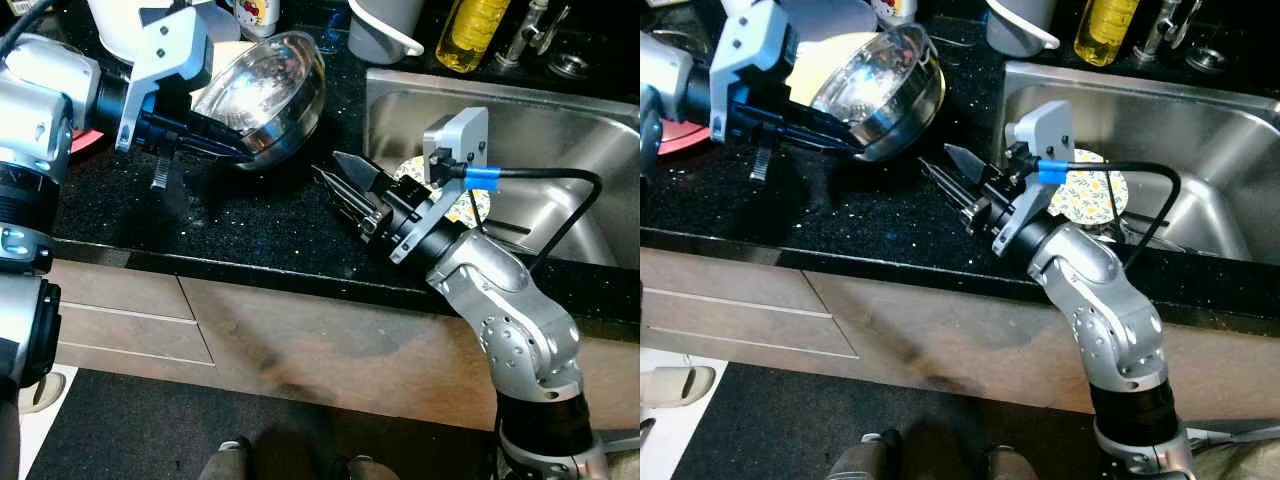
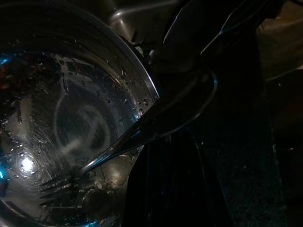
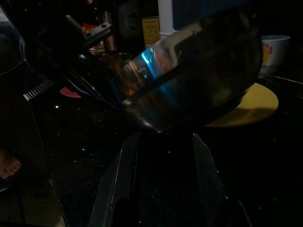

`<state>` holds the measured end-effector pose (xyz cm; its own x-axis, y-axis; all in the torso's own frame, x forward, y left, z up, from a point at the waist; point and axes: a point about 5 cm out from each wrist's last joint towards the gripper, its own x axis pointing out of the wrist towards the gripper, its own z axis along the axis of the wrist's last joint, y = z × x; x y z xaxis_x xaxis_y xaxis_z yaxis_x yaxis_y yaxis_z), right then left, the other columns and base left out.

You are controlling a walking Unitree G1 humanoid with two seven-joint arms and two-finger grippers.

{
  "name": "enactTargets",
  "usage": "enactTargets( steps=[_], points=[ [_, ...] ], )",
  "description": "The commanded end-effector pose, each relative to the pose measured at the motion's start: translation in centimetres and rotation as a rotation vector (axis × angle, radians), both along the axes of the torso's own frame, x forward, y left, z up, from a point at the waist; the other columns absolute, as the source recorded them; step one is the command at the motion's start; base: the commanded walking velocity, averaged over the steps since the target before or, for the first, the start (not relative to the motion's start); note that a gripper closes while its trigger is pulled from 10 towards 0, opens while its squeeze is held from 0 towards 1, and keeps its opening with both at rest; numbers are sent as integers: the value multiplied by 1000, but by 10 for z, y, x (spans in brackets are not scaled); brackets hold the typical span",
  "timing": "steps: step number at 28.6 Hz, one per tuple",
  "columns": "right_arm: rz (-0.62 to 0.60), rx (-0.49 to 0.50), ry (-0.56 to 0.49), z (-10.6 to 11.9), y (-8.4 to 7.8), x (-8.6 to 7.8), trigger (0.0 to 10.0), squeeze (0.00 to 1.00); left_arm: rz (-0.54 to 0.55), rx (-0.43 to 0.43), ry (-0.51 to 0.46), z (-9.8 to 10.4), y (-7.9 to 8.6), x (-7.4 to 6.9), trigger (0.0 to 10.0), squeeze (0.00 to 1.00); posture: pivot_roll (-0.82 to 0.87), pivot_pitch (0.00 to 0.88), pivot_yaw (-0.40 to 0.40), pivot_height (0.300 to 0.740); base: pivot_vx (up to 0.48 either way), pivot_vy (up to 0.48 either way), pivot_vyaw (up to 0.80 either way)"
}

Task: Kitchen organization

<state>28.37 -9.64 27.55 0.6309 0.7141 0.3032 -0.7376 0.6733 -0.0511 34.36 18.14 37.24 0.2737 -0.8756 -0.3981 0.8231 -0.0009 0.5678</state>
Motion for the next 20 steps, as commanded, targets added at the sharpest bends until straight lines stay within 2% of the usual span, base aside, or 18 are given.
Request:
enactTargets(
  steps=[1,6,9,14,20],
  points=[
    [-1,-16,17,-5,0,0,10000,0,-61,18,-21,11,-2,-10,0,0,46,161,-38,740,0,0,0],
    [2,-20,18,-6,1,0,10000,0,-121,29,8,9,-5,-22,0,0,46,154,-37,740,0,0,0],
    [4,-27,19,-6,1,0,10000,0,-164,81,70,-2,-6,-34,0,0,45,155,-36,740,0,0,0],
    [-1,-29,17,-6,0,0,10000,0,-167,150,145,-17,-2,-40,0,0,47,157,-36,740,0,0,0],
    [-7,-28,20,-8,-2,2,10000,0,-157,220,196,-20,6,-50,0,0,55,158,-36,740,0,0,0]
  ],
)
